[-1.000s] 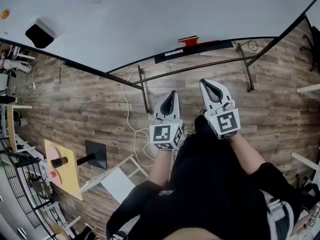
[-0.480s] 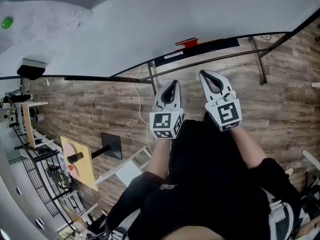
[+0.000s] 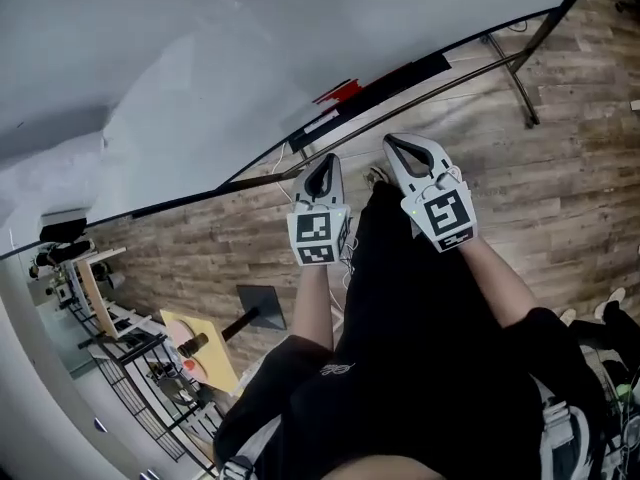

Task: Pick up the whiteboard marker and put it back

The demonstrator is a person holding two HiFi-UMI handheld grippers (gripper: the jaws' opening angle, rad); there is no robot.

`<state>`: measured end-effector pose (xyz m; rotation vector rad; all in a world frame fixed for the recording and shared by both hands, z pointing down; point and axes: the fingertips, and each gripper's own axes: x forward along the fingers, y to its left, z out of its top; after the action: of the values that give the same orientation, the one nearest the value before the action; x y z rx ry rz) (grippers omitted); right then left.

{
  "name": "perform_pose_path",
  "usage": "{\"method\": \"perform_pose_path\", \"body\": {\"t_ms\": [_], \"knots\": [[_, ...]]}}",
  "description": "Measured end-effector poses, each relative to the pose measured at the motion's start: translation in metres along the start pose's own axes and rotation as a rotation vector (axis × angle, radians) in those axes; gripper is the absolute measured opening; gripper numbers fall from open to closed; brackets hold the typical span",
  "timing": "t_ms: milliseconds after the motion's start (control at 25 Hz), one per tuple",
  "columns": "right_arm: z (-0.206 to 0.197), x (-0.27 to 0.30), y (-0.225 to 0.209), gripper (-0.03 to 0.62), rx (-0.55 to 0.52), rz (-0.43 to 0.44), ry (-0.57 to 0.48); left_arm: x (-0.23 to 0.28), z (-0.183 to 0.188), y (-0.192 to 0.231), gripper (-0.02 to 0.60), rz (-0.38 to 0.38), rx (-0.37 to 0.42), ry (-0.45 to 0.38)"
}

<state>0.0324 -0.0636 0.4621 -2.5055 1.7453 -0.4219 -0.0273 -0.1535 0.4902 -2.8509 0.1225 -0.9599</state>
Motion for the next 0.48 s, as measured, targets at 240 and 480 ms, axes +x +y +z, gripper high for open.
{"method": "perform_pose_path", "body": {"t_ms": [240, 480], "knots": [[-0.013, 0.012, -0.019, 0.003, 0.027, -0.056, 0.034, 0.037, -0.024, 0.024, 0.008, 0.002, 0.212, 0.154], [-0.016, 0.053, -0.029, 0.003, 0.039, -0.089, 0.056, 0.087, -0.042, 0.047, 0.008, -0.079, 0.384, 0.269]]}}
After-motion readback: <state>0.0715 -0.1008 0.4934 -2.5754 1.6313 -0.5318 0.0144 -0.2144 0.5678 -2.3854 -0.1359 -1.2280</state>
